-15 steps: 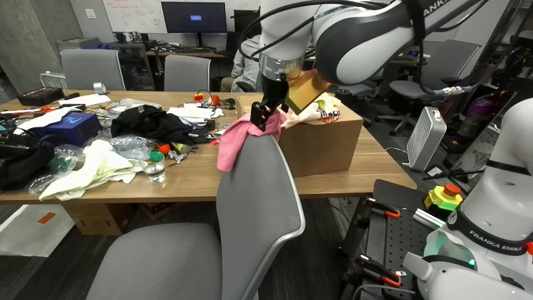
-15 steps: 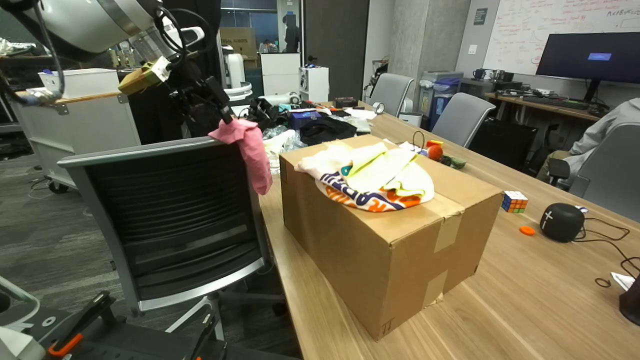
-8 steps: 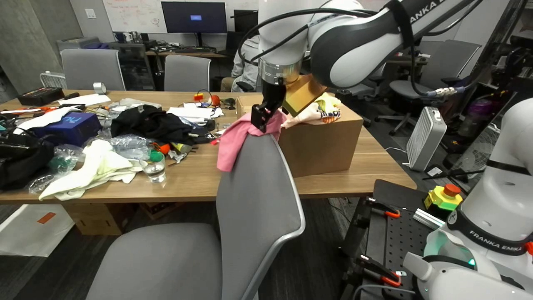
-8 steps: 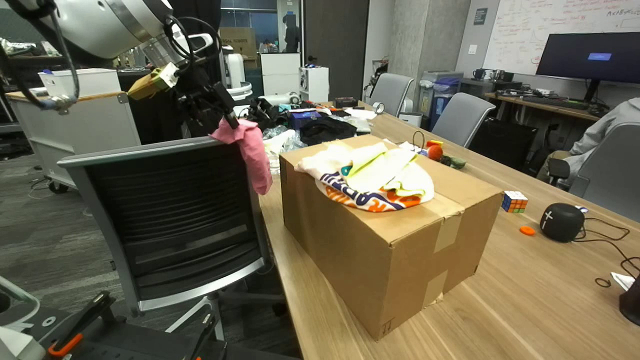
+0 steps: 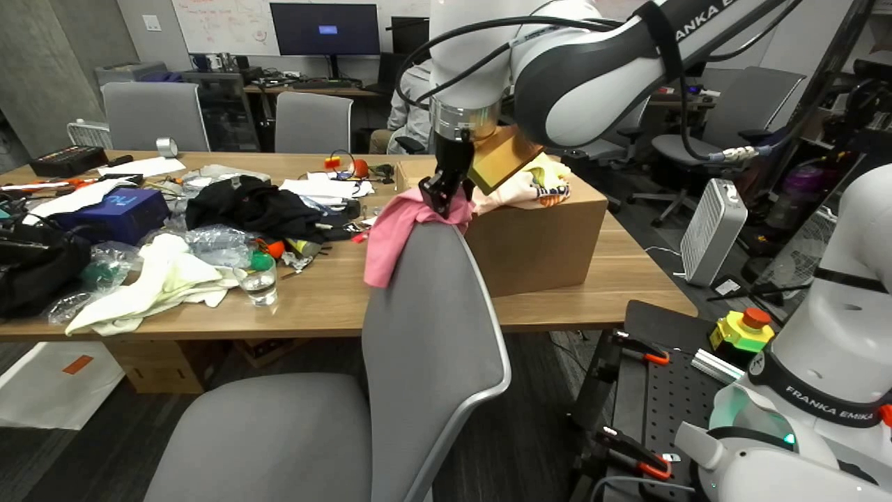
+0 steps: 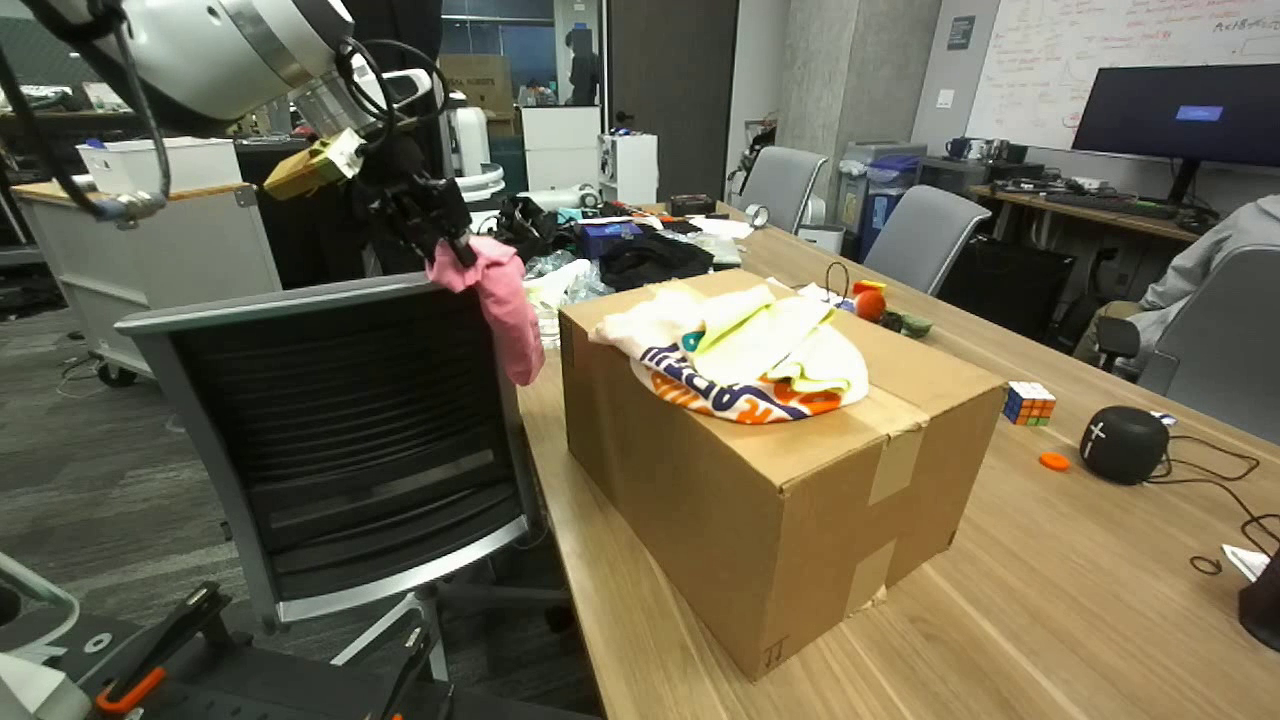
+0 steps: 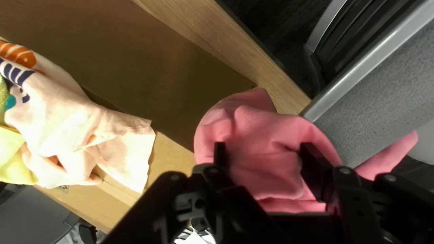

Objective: Put the shirts on the chair onto the box

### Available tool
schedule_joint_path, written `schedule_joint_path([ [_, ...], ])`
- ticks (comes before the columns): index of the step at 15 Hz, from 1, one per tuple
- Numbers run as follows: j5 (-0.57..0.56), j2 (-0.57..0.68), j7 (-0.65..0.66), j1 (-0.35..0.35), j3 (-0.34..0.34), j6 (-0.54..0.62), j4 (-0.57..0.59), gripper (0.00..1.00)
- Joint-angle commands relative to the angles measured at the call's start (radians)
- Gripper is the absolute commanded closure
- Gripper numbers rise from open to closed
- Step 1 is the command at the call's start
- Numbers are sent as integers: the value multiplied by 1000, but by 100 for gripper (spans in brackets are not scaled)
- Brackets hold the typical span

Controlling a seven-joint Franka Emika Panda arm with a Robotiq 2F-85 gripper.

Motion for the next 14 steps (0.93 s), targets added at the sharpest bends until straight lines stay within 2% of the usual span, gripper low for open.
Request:
schedule_joint_path([
  [1, -23, 18, 18, 8, -12, 22, 20, 73],
  [3, -22, 13, 12, 9, -12, 23, 17, 89],
  [5, -21, -1, -1, 14, -9, 19, 18, 100],
  [8, 58, -34, -49, 32, -5, 5, 41, 98],
  [12, 207, -82, -144, 59, 5, -58, 135, 98],
  [14, 214, -101, -140, 55, 13, -92, 207, 98],
])
